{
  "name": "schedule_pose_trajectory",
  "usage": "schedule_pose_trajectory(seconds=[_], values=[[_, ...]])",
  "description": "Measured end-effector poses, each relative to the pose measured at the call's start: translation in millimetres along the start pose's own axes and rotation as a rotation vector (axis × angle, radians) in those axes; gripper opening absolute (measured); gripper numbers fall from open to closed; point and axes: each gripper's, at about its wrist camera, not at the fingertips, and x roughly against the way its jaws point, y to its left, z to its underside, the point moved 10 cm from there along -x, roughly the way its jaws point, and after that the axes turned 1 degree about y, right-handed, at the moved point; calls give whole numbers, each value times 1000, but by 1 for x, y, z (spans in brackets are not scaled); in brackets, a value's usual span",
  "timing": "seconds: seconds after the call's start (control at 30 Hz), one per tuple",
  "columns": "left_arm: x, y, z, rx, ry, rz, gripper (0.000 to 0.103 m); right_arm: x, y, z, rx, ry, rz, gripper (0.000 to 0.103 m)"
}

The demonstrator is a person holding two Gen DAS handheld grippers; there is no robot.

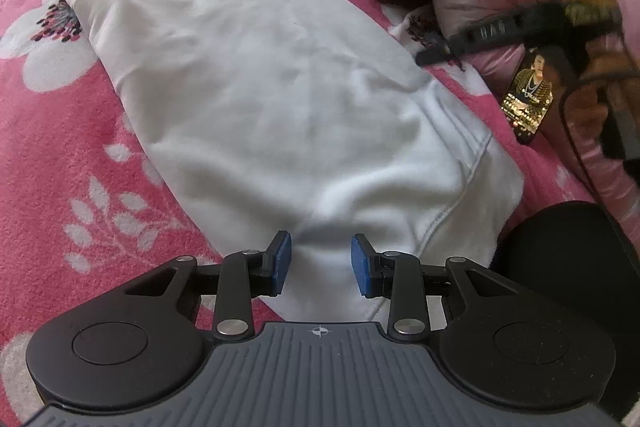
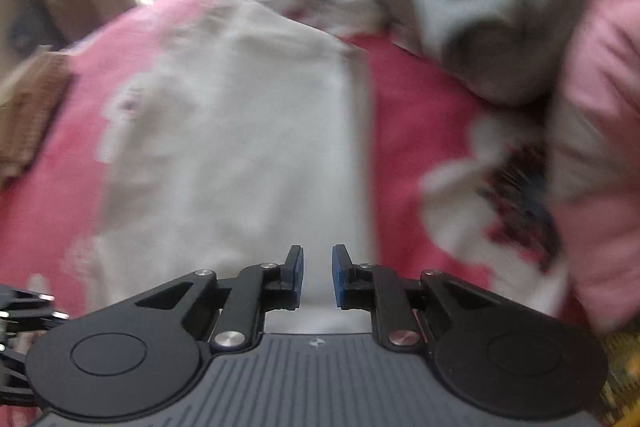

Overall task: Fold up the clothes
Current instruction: 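Move both open grippers along the sweatshirt strip to its collar end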

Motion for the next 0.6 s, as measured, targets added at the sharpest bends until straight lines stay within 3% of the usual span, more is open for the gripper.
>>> schedule_pose_trajectory(seconds=[0.1, 0.17, 0.3, 0.4, 0.6], values=[[1, 0, 2, -1, 4, 5, 33, -19, 23, -5, 76, 34, -55, 17], [1, -1, 3, -2, 6, 9, 33, -36, 25, 3, 94, 80, -47, 15], [2, -1, 6, -4, 11, 16, 33, -37, -14, 6, 5, 61, 73, 9], [6, -2, 7, -10, 16, 22, 33, -21, -27, 1, -22, 21, 129, 12], [26, -6, -11, -38, -59, 34, 33, -8, 3, -3, 17, 13, -25, 16]])
